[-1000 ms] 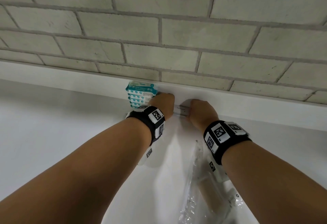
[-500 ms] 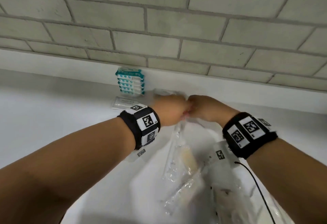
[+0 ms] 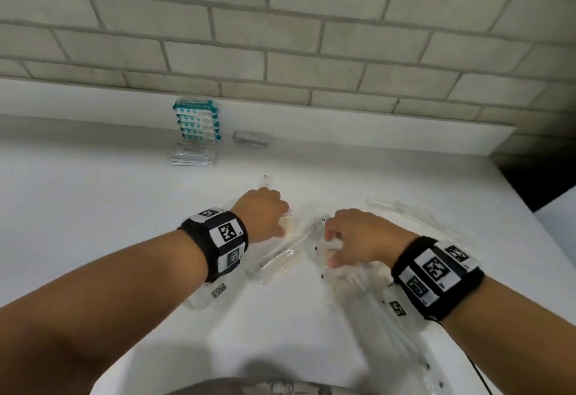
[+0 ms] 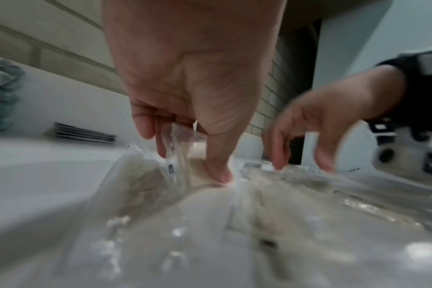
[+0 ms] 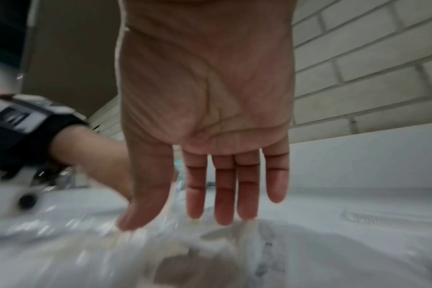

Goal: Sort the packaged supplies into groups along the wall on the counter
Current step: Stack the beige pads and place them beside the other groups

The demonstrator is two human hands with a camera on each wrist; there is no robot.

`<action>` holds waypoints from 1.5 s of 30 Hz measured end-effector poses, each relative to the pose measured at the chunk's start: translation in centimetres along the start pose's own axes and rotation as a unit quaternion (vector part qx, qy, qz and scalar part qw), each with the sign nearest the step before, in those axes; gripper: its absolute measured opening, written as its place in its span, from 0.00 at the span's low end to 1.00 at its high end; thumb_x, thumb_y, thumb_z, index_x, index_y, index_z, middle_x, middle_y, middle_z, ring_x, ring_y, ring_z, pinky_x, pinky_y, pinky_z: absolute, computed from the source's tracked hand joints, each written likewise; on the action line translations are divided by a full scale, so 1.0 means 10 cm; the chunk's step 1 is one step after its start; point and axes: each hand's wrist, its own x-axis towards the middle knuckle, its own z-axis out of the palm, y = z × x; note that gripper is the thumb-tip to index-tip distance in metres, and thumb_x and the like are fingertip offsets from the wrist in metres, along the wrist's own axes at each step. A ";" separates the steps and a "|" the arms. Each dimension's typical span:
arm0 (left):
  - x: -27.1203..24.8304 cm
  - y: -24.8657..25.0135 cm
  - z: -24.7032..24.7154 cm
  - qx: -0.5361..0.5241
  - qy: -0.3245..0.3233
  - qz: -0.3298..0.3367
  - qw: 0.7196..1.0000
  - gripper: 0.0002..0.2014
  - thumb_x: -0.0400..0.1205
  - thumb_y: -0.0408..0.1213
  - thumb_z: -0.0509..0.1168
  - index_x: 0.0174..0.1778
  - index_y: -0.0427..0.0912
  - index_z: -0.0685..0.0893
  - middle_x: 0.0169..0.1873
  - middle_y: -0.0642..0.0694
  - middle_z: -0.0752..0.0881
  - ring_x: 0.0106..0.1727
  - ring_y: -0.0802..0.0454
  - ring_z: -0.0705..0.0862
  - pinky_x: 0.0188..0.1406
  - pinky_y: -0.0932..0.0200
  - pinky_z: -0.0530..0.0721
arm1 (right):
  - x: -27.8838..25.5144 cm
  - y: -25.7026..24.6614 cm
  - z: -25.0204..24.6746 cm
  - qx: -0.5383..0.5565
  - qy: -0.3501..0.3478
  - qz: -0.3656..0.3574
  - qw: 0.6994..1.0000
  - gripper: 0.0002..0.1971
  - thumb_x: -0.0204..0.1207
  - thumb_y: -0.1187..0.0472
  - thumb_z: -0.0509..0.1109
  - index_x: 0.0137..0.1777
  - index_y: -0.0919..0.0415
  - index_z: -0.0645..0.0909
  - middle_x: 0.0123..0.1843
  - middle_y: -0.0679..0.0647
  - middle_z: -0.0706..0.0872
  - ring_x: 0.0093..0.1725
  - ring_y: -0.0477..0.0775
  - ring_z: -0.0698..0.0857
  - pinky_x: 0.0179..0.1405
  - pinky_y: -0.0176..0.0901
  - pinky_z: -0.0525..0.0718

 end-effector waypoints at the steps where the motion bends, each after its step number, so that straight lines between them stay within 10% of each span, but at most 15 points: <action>1: -0.04 0.01 -0.01 -0.013 0.008 -0.025 1.000 0.19 0.81 0.50 0.63 0.61 0.42 0.80 0.57 0.44 0.80 0.60 0.44 0.78 0.53 0.54 0.74 | -0.03 -0.03 0.07 -0.041 -0.002 0.005 0.999 0.27 0.64 0.45 0.78 0.62 0.48 0.76 0.56 0.46 0.77 0.55 0.52 0.77 0.47 0.42 0.74; 5: -0.22 0.07 0.00 -0.125 -0.012 -0.109 0.986 0.17 0.84 0.48 0.59 0.60 0.38 0.77 0.56 0.42 0.81 0.54 0.45 0.80 0.48 0.57 0.75 | -0.05 -0.03 0.12 -0.015 -0.003 0.048 0.999 0.32 0.64 0.49 0.81 0.65 0.53 0.72 0.58 0.50 0.81 0.54 0.54 0.79 0.50 0.43 0.76; 11: -0.42 0.37 0.18 -0.179 -0.075 -0.166 0.967 0.31 0.78 0.54 0.67 0.71 0.39 0.71 0.65 0.42 0.77 0.63 0.44 0.80 0.54 0.56 0.79 | -0.11 -0.01 0.12 -0.068 0.023 0.042 0.997 0.11 0.72 0.51 0.71 0.47 0.56 0.75 0.48 0.51 0.80 0.51 0.56 0.77 0.59 0.52 0.74; 15: -0.47 0.51 0.29 -0.177 -0.050 -0.199 0.963 0.40 0.72 0.58 0.72 0.74 0.40 0.66 0.67 0.42 0.75 0.66 0.43 0.78 0.59 0.51 0.80 | -0.32 0.19 -0.03 0.094 0.138 0.028 0.986 0.11 0.76 0.57 0.70 0.36 0.54 0.70 0.38 0.49 0.79 0.39 0.52 0.76 0.39 0.42 0.72; 22: -0.45 0.57 0.24 -0.165 -0.065 -0.222 0.959 0.36 0.74 0.56 0.71 0.73 0.38 0.73 0.68 0.43 0.79 0.68 0.45 0.79 0.64 0.54 0.78 | -0.78 0.64 0.11 -0.045 -0.042 0.036 0.997 0.13 0.66 0.64 0.75 0.34 0.50 0.73 0.40 0.45 0.77 0.38 0.48 0.75 0.32 0.39 0.69; 26: -0.52 0.61 0.09 -0.180 0.096 -0.271 0.941 0.30 0.76 0.58 0.68 0.67 0.39 0.78 0.60 0.38 0.81 0.61 0.40 0.80 0.58 0.50 0.80 | -0.77 0.74 0.43 -0.096 0.027 -0.016 0.995 0.12 0.65 0.62 0.76 0.46 0.53 0.79 0.53 0.48 0.76 0.48 0.52 0.75 0.39 0.41 0.71; 29: -0.53 0.84 -0.04 -0.208 0.211 -0.183 0.937 0.22 0.76 0.55 0.69 0.54 0.40 0.80 0.51 0.41 0.79 0.56 0.42 0.79 0.53 0.53 0.77 | -0.72 0.76 0.53 -0.146 0.064 -0.056 0.986 0.26 0.66 0.59 0.77 0.65 0.51 0.75 0.61 0.47 0.76 0.57 0.54 0.75 0.49 0.44 0.71; 34: -0.38 1.40 0.12 -0.082 -0.003 -0.033 0.996 0.22 0.75 0.55 0.70 0.57 0.43 0.79 0.56 0.45 0.79 0.58 0.46 0.79 0.50 0.57 0.74 | -0.70 0.74 0.55 -0.166 0.079 -0.067 0.981 0.35 0.66 0.60 0.77 0.72 0.44 0.68 0.63 0.48 0.75 0.61 0.55 0.74 0.56 0.50 0.69; 45: -0.26 1.52 0.23 -0.082 -0.058 -0.123 0.987 0.30 0.70 0.53 0.73 0.64 0.44 0.73 0.57 0.46 0.82 0.59 0.45 0.79 0.51 0.54 0.79 | -0.77 0.70 0.45 -0.190 0.075 -0.079 0.976 0.16 0.70 0.63 0.72 0.57 0.54 0.77 0.54 0.50 0.81 0.59 0.55 0.72 0.61 0.49 0.65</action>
